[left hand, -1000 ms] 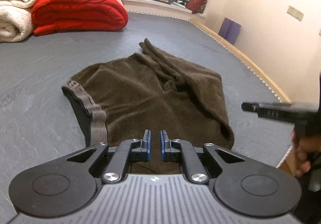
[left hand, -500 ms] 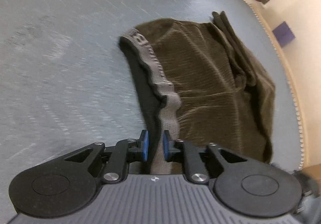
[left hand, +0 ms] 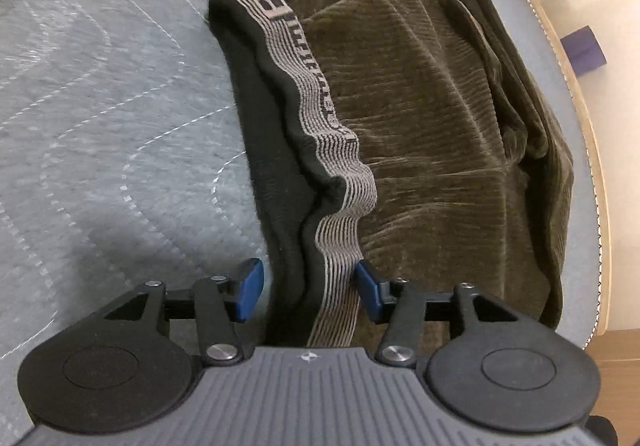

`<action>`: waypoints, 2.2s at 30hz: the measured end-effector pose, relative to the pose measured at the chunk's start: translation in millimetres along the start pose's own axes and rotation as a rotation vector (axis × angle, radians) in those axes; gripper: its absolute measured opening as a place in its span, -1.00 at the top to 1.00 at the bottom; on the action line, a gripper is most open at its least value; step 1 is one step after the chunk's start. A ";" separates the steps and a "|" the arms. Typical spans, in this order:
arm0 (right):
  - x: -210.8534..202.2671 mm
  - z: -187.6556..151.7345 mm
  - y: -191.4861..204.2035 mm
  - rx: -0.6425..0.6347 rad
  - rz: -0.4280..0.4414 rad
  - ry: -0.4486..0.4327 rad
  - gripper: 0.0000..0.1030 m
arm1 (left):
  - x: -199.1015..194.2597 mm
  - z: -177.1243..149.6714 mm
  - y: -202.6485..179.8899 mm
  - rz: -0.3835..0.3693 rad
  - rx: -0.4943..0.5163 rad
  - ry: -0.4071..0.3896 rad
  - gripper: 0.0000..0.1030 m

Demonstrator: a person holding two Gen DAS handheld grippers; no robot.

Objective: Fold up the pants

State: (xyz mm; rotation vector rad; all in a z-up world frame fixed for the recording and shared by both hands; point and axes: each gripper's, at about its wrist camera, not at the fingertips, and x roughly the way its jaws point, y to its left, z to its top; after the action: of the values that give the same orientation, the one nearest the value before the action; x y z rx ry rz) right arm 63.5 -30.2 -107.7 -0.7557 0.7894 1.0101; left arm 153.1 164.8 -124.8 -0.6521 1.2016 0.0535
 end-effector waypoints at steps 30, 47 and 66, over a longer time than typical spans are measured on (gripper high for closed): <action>-48.7 60.4 93.6 -0.233 0.046 -0.188 0.90 | -136.2 -52.3 66.2 0.088 0.041 -0.250 0.77; -2.9 11.3 80.8 -0.314 -0.011 0.071 0.30 | -75.5 -35.8 92.4 0.180 -0.024 -0.033 0.09; -42.0 39.4 104.9 -0.337 0.055 -0.097 0.93 | -164.0 -43.8 100.2 0.431 -0.006 -0.169 0.27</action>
State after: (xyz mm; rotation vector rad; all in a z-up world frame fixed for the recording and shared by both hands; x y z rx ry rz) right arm -38.4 20.5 -70.8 -0.9688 0.5641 1.2376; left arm 16.0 273.6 -34.2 -0.3757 1.1597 0.4651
